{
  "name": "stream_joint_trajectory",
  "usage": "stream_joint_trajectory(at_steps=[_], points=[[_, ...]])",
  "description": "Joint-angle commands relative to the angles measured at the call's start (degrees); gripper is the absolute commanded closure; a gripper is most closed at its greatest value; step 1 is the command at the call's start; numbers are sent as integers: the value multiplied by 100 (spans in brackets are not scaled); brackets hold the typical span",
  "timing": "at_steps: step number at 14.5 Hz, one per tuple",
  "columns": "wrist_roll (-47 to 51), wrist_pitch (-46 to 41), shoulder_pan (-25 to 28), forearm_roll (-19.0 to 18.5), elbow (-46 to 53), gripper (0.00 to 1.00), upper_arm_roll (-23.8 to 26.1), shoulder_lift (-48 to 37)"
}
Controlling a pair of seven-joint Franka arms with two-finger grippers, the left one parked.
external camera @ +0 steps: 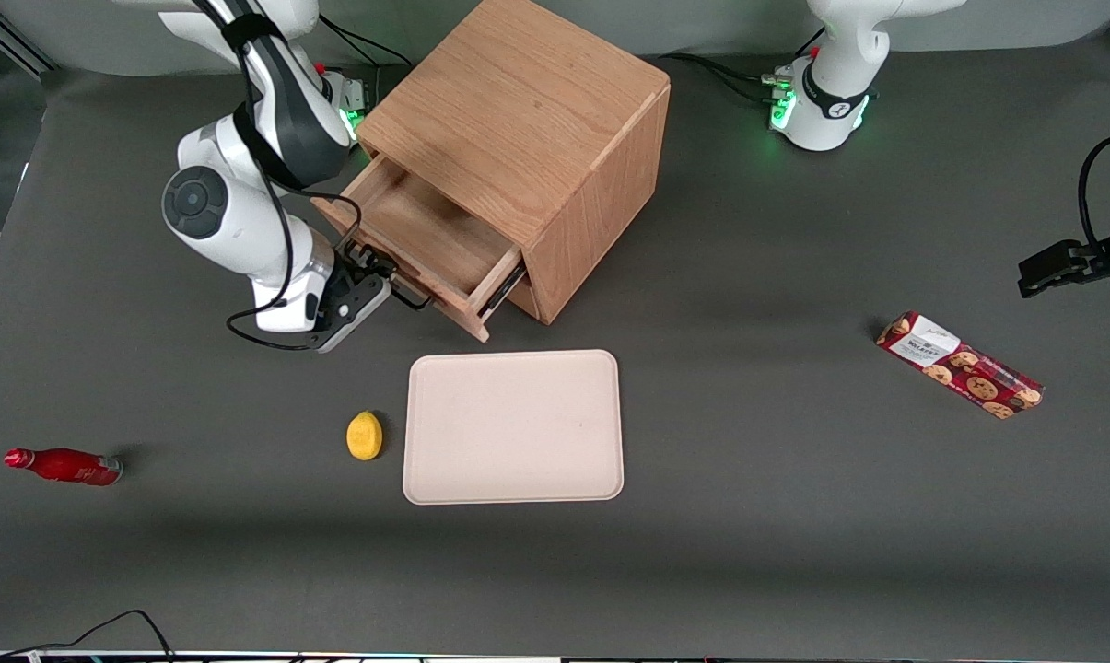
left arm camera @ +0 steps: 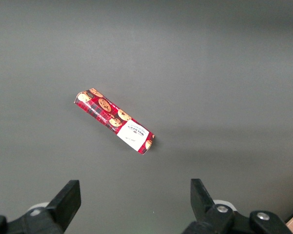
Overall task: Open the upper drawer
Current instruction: 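Pull the handle with the right gripper, sliding the drawer out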
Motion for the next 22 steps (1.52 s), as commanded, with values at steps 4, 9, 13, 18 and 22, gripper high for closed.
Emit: stream_joint_trajectory(at_steps=[4,9,13,18,22], points=[[8,45,50,-208,407,0,-291,439],[8,45,50,-437,706,0,-554,668],[17,45,50,-647,803,0,-678,747],[8,45,41,-701,1023,0,-845,844],[-1,45,50,-727,1102,0,-959,896]])
